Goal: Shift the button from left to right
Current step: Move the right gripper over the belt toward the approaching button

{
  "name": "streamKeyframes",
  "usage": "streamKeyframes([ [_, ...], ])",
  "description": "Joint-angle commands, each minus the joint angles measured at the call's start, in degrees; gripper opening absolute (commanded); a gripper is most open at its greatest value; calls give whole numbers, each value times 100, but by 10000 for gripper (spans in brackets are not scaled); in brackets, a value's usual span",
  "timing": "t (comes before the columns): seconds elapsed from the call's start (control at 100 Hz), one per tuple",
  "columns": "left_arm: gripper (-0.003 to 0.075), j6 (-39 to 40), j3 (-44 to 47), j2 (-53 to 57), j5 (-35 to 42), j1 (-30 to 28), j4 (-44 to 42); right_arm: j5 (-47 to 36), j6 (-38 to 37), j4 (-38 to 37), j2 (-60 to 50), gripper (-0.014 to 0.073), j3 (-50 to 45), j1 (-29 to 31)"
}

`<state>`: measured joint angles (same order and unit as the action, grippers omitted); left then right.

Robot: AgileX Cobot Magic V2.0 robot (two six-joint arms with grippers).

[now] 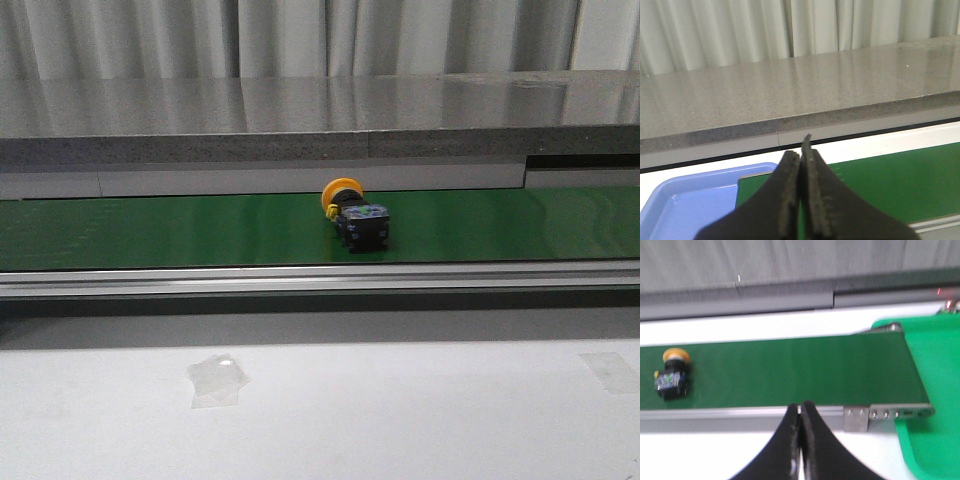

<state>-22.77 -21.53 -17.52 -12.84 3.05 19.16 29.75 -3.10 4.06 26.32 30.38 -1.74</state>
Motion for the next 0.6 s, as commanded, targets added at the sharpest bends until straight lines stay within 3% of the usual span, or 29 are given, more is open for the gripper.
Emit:
streamKeyframes([
  [0.0, -20, 10, -167, -35, 460, 46, 72, 426, 8, 29, 681, -68, 766, -5],
  [0.23, -20, 10, -167, -35, 460, 46, 72, 1832, 8, 29, 1858, -68, 1786, -5],
  [0.59, -20, 10, -167, -35, 460, 46, 72, 1999, 8, 62, 2613, -68, 1849, -5],
])
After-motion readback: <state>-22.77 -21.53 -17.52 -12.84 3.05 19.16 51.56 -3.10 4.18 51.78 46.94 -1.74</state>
